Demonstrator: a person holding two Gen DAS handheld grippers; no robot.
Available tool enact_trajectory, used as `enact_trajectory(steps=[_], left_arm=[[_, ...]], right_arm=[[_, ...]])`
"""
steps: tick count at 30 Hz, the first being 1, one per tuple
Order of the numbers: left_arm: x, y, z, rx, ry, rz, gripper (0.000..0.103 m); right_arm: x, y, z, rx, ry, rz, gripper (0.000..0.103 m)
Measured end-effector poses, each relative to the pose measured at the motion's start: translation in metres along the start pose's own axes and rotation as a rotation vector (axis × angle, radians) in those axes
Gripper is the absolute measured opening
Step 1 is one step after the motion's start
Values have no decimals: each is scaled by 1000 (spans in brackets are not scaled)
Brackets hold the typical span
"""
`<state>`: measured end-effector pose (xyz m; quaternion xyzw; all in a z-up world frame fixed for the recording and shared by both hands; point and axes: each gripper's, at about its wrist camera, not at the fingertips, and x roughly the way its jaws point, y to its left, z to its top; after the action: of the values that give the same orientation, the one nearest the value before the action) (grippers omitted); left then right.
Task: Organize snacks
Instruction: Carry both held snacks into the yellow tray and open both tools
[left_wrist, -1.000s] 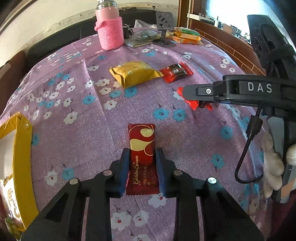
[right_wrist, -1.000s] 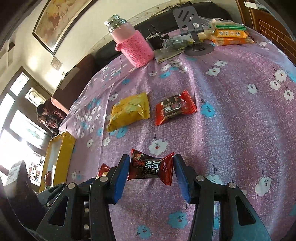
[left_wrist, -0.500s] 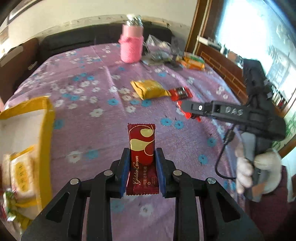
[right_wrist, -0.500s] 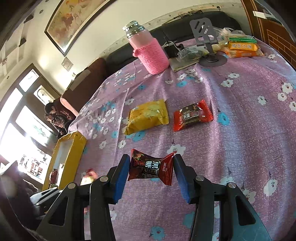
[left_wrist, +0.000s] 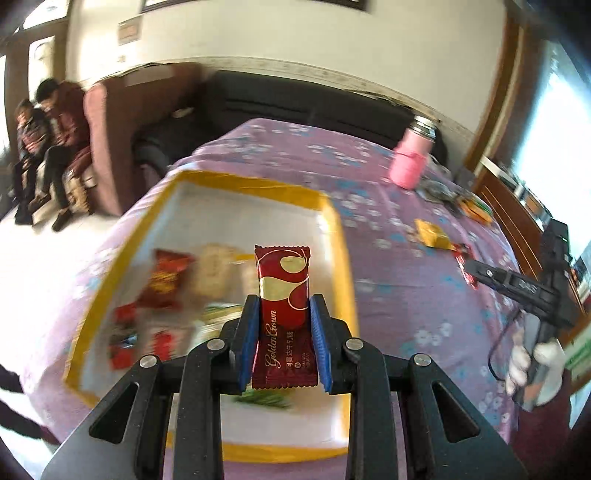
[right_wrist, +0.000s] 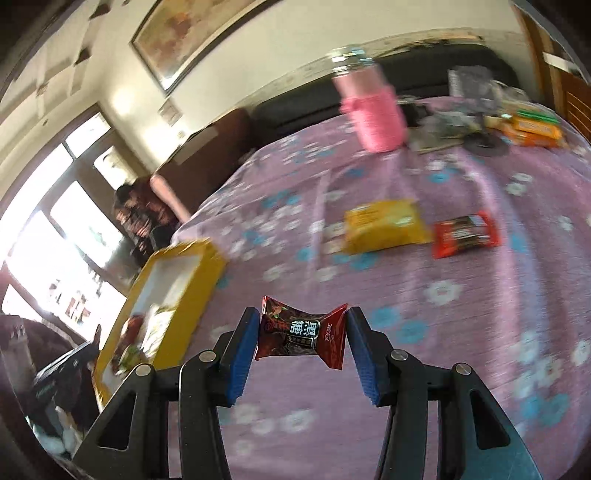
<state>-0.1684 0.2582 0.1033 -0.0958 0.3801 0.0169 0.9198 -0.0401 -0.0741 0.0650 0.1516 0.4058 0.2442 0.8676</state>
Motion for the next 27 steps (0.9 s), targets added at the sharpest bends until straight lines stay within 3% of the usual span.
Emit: enact_trajectory(steps=[14,20,25,27], left_arm=[[14,50,-32,-96,57,-9,25],[12,61,-35,-123,60,-18,25],[6,62,-33,-126,49,-34,27],[3,62,-32,-128,45,-35,33]], right_arm=[[51,191,-54,-320,163,169,49],[82,220,-73,-397,200,129,49],[94,228,-84,-466,170,47,53],[93,229,-86,-473,156,40,53]])
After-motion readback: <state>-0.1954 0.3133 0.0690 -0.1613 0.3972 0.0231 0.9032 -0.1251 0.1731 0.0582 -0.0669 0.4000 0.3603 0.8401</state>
